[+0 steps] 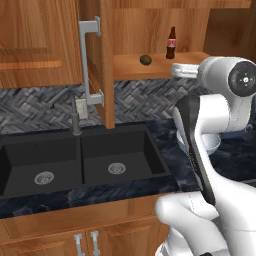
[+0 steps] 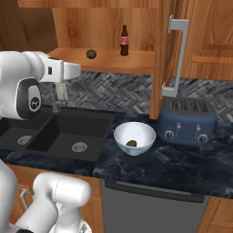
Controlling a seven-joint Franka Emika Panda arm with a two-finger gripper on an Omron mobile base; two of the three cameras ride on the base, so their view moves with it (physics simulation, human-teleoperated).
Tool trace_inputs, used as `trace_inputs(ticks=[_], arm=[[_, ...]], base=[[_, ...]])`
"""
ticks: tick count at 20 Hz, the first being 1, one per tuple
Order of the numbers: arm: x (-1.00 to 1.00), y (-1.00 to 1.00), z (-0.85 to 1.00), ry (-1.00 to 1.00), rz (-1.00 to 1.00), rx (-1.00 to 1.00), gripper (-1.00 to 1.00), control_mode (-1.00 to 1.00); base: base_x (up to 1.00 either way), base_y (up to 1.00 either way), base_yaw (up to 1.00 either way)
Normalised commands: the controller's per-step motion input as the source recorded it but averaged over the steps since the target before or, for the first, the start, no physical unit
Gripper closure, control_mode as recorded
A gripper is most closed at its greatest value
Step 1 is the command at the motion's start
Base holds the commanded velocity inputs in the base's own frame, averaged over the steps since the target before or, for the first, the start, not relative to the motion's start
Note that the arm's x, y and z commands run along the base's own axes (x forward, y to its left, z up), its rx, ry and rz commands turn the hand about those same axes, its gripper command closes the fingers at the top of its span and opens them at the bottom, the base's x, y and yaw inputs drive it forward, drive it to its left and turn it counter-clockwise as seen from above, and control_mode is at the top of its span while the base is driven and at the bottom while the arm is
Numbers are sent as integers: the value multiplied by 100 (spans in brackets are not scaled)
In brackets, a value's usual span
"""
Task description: Open the cabinet. Pick the kiwi and kiwi from the cabinet and place them into the bowl. Then close the cabinet.
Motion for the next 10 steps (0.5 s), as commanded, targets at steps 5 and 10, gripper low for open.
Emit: trace_inputs(ticks=[5,10], arm=[[0,0,0,0,5,0,-100,-100],[0,0,0,0,17,2,-100,-100]], base=[[0,0,0],[0,0,0]])
